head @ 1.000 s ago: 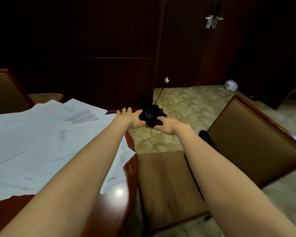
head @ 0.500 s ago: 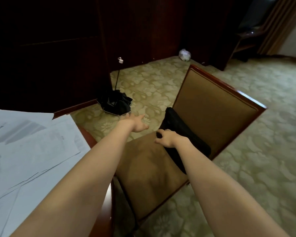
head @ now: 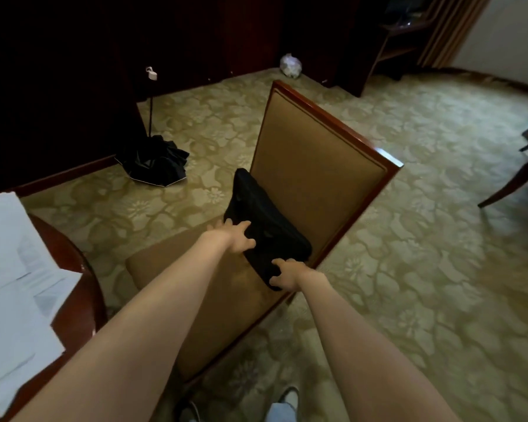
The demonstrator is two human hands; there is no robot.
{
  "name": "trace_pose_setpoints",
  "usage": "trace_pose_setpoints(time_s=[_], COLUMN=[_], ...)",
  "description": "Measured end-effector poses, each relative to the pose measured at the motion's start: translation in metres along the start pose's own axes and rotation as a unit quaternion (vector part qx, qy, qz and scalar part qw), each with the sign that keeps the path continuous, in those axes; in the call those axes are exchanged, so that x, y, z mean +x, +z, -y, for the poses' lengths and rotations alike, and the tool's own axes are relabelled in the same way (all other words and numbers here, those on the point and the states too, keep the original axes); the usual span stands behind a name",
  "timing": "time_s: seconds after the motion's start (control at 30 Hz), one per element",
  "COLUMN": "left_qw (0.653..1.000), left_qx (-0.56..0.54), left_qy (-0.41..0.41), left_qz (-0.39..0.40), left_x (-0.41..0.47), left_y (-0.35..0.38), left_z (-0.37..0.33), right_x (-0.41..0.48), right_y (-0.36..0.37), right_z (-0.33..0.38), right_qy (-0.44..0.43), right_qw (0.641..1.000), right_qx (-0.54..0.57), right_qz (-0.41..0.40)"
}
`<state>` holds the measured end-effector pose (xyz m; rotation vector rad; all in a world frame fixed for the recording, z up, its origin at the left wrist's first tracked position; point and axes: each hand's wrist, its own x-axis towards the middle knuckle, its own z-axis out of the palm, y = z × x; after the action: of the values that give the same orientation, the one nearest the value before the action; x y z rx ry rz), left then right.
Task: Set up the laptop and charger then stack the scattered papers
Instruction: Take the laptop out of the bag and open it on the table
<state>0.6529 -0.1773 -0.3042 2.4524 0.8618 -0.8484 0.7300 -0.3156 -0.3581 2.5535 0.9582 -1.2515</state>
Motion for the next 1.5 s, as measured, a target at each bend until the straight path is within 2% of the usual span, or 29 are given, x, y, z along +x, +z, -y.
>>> trace_pose_setpoints(time_s=[0.2, 0.4, 0.73, 1.0, 1.2, 1.5], left_qw=[1.000, 0.998, 0.993, 0.990, 0.986, 0.978], left_qx=[-0.016, -0.033, -0.048, -0.076, -0.107, -0.176], left_qy=[-0.017, -0.061, -0.104, -0.108, -0.127, -0.109], left_qz=[0.004, -0.010, -0.038, -0.054, -0.010, 0.026], left_x=[0.020, 0.033, 0.081, 0.148, 0.201, 0.255], left_y=[0.001, -0.007, -0.044, -0.103, -0.113, -0.101], left_z=[-0.055, -0.061, -0.015, 0.043, 0.089, 0.113], right_x=[0.016, 0.031, 0.075, 0.150, 0.209, 0.292], right_y=[-0.031, -0.070, -0.133, -0.197, -0.218, -0.226], right_z=[-0.061, -0.067, -0.012, 0.053, 0.110, 0.137], right_qy=[-0.007, -0.063, -0.128, -0.128, -0.146, -0.107], right_qw=[1.000, 0.996, 0.984, 0.980, 0.974, 0.970], right_qx=[-0.025, -0.051, -0.115, -0.144, -0.165, -0.213], right_qz=[-0.009, -0.030, -0.053, -0.052, -0.042, -0.042])
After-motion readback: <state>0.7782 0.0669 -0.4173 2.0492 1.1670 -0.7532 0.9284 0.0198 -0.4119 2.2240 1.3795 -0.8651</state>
